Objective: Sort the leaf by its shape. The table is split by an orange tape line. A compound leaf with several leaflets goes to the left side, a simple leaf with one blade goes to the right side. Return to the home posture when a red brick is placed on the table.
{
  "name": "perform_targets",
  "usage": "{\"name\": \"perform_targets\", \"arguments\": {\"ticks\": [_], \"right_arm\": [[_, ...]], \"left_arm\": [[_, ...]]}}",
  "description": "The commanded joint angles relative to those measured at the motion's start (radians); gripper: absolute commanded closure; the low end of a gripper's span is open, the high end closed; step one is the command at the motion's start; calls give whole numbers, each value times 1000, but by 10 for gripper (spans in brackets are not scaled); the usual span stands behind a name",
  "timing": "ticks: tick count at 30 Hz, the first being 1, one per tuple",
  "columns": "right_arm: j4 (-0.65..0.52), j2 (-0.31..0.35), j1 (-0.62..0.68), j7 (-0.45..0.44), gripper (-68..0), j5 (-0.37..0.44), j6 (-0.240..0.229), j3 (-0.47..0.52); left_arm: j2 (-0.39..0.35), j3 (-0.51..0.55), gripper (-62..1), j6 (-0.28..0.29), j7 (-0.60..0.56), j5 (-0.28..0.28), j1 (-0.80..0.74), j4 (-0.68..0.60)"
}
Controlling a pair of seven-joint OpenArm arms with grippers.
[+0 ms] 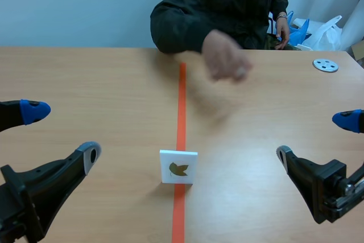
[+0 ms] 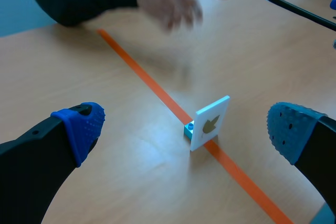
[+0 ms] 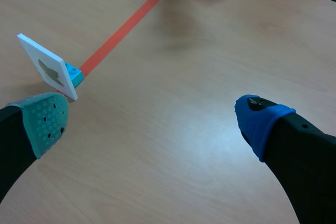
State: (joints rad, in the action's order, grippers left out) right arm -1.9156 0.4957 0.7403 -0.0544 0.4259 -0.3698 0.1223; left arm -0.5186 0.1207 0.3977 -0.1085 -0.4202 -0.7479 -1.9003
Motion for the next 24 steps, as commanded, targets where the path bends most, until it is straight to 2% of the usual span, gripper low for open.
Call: {"name": "perform_targets", "arguments": {"ticks": [1,4,7,12,20,24], "right_arm": [[-5,8,-12,-12,-679,4,4,1],[-5,8,-12,-12,-679,4,4,1],[-5,8,-12,-12,-679,4,4,1],[-5,8,-12,-12,-679,3,4,1],[-5,8,-12,-12,-679,3,4,1],[-5,8,-12,-11,-679,3,4,1]], "left_arm": [[-3,-5,-623,19,22,-2,13,-14],[-3,-5,-623,36,74,7,37,-11],[-3,-9,-623,47,90,47,61,-10],[-3,-37,-623,63,105,50,104,26],[4,-101,-623,72,64,50,203,203],[6,-151,-623,102,13,51,260,312]]}}
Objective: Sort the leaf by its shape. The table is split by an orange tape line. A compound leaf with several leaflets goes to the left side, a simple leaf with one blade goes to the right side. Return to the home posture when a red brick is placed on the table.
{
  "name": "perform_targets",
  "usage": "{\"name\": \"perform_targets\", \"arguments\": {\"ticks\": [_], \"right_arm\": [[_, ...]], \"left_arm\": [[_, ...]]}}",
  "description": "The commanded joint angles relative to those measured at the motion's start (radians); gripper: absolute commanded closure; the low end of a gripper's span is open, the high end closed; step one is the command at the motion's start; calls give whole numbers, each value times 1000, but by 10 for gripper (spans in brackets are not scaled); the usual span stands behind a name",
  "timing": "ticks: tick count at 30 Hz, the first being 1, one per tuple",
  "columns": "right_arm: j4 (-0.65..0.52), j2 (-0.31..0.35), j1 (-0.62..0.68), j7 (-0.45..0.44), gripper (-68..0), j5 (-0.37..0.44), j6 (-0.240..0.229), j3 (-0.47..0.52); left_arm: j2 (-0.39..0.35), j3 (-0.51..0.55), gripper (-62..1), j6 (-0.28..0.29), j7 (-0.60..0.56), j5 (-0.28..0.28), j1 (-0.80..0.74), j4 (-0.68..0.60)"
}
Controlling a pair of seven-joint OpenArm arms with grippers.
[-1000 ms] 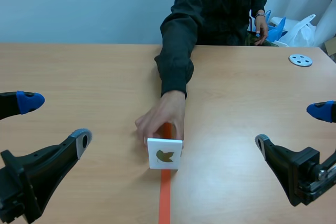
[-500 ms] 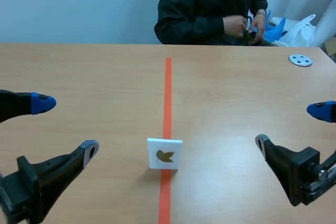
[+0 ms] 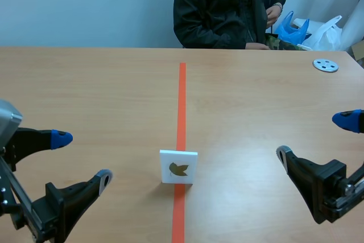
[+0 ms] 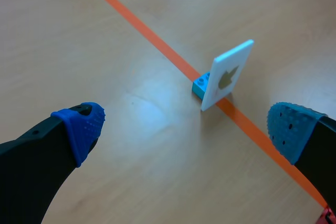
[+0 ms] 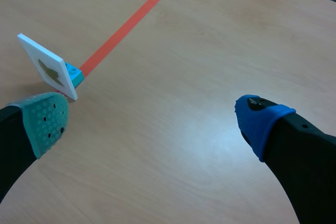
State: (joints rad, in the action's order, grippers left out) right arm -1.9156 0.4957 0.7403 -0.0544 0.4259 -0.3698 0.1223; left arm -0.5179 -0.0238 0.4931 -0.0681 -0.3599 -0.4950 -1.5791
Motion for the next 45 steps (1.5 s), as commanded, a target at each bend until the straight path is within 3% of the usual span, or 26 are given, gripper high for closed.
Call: {"name": "perform_targets", "arguments": {"ticks": [1,13,19,23,26,45], "right_arm": [[-5,8,-12,-12,-679,3,4,1],[-5,8,-12,-11,-679,3,4,1],[-5,8,-12,-11,-679,3,4,1],[-5,8,-12,-11,-679,3,4,1],[-5,8,-12,-11,-679,3,4,1],[-5,8,-11,-11,-679,-23,4,1]], "left_arm": [[5,-22,-623,12,-45,-7,22,18],[72,-233,-623,8,-280,246,210,304],[97,-323,-623,-124,-364,352,291,434],[105,-359,-623,-167,-390,364,348,507],[105,-378,-623,-167,-409,395,374,528],[114,-569,-623,-196,-434,395,524,583]]}}
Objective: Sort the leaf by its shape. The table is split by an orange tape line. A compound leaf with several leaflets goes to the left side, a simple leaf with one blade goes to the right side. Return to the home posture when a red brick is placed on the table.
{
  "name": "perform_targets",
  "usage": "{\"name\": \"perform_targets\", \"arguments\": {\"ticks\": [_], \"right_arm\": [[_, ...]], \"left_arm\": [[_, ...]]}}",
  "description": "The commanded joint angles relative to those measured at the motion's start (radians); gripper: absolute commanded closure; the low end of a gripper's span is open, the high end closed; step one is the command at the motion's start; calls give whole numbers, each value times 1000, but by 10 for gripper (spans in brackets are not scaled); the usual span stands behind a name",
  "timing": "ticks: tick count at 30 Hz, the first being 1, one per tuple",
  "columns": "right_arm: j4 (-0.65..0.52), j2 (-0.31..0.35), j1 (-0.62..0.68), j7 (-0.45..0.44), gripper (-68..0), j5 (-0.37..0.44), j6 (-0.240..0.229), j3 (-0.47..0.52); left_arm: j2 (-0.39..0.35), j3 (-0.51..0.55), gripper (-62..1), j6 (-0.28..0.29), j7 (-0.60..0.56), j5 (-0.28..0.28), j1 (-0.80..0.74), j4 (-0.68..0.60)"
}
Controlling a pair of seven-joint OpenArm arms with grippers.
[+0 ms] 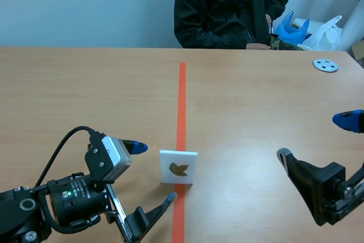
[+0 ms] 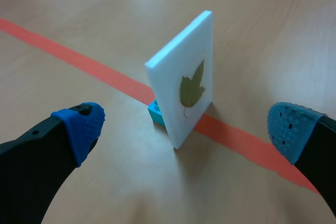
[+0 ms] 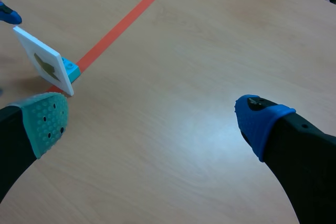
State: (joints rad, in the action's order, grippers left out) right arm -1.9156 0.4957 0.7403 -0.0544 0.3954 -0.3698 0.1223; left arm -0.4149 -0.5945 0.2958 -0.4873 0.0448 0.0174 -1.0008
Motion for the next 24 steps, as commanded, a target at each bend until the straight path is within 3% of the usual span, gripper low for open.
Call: {"name": "perform_targets", "arguments": {"ticks": [1,18,22,24], "right_arm": [[-5,8,-11,-11,-679,7,4,1],[-5,8,-11,-11,-679,7,4,1],[-5,8,-11,-11,-679,7,4,1],[-5,8,-11,-11,-679,7,4,1]], "left_arm": [[16,-5,-623,2,-15,-10,20,19],[121,-121,-623,-23,-48,-10,141,164],[117,-124,-469,-24,-47,-10,140,164],[117,-124,-428,-24,-48,-10,140,164]]}}
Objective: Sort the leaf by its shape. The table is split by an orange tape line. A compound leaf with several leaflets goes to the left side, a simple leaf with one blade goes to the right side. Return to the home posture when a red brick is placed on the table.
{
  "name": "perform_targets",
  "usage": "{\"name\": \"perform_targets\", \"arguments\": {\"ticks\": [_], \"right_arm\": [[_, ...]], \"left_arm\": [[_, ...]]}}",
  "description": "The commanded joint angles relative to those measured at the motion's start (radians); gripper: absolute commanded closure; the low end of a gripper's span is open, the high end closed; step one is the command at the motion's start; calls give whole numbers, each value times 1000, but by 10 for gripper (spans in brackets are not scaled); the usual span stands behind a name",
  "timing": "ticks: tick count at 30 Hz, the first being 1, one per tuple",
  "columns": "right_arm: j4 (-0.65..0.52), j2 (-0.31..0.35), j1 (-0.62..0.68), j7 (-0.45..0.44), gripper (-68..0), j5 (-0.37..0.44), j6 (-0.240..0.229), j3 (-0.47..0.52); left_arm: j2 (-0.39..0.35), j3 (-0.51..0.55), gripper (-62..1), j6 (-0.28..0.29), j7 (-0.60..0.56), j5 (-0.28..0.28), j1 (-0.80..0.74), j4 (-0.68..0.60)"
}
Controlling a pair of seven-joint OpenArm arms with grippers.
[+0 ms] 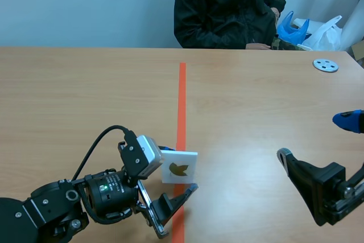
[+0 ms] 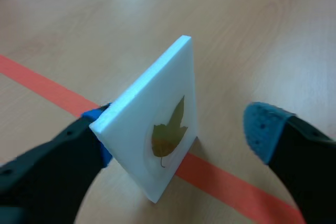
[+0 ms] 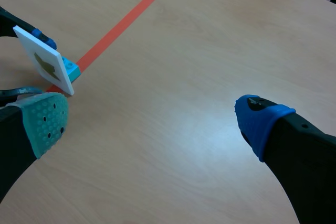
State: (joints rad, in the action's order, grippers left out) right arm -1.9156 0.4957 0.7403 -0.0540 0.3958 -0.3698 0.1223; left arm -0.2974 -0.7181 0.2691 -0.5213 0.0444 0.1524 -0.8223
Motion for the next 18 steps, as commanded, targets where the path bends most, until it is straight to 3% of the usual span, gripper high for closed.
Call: {"name": "perform_targets", "arguments": {"ticks": [1,6,18], "right_arm": [[-5,8,-11,-11,-679,7,4,1],[-5,8,-11,-11,-679,7,4,1],[-5,8,-11,-11,-679,7,4,1]], "left_arm": [[0,-1,-420,3,-14,-10,5,-14],[0,-1,-399,11,-39,-10,5,-14],[0,-1,-52,14,-70,-11,3,-14]]}}
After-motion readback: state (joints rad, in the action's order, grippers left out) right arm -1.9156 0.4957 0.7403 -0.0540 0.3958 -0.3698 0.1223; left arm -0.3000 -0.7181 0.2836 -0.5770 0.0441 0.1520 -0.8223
